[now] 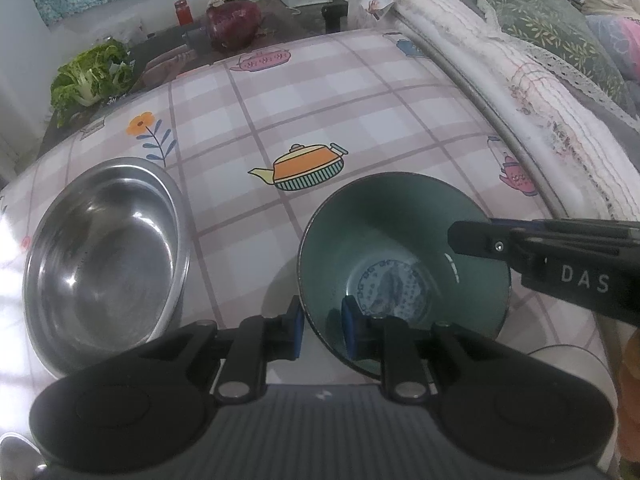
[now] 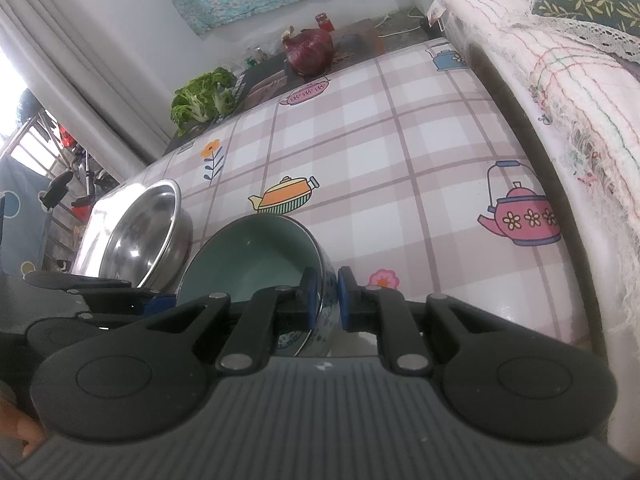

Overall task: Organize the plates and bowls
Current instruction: 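Lift the teal bowl with both grippers and carry it over the steel bowl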

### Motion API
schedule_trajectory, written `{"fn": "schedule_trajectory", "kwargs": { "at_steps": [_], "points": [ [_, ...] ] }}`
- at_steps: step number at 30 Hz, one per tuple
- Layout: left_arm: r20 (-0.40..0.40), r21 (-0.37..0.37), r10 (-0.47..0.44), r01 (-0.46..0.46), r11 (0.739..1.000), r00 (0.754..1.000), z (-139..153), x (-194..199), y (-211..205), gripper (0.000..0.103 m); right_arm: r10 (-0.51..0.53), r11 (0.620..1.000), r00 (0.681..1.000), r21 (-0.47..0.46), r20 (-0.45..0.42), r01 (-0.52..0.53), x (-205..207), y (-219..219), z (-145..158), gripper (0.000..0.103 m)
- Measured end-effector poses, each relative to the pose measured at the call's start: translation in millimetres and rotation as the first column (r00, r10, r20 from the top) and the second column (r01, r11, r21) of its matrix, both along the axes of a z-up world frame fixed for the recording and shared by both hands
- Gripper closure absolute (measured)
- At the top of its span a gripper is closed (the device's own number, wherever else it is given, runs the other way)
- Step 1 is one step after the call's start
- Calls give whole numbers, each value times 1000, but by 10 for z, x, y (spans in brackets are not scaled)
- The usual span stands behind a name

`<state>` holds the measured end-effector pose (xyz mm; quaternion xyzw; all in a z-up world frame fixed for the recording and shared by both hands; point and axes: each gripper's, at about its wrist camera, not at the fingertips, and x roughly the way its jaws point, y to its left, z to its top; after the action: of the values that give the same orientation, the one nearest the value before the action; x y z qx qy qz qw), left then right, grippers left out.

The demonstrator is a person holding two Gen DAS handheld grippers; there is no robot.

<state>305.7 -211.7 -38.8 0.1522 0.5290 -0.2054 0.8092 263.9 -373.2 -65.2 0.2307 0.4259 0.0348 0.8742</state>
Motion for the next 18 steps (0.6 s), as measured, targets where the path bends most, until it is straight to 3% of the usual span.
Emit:
{"fn": "schedule_trajectory", "kwargs": {
  "at_steps": [18],
  "points": [
    [1,1,-1,1,1000,1000,-18,-14,-5,82,-14,1000,1000,18,-11,14,15,5,-50,90]
  ]
}}
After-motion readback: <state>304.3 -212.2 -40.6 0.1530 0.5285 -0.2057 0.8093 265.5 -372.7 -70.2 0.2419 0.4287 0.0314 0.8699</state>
